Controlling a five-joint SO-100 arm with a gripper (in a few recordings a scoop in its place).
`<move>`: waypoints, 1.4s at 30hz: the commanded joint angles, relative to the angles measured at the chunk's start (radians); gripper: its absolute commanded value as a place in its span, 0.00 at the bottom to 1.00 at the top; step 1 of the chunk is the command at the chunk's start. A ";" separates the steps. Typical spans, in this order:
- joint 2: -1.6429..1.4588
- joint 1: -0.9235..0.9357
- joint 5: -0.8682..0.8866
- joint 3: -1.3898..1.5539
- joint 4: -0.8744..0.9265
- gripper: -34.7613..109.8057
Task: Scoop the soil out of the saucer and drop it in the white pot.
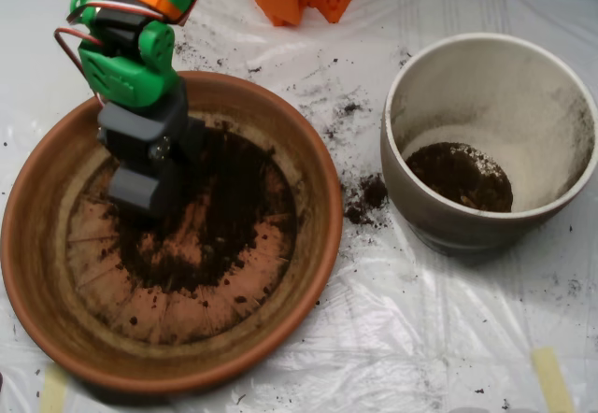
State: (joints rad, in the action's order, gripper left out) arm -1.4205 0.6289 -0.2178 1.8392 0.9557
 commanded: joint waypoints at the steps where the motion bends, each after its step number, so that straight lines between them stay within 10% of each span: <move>1: -0.103 -0.017 -0.017 0.072 -0.003 0.26; 29: -0.597 -0.298 0.141 -0.106 0.285 0.24; 42: -0.729 -0.727 0.107 -0.295 0.413 0.24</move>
State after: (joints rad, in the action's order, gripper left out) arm -2.0893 0.0061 -0.0828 1.6935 1.3346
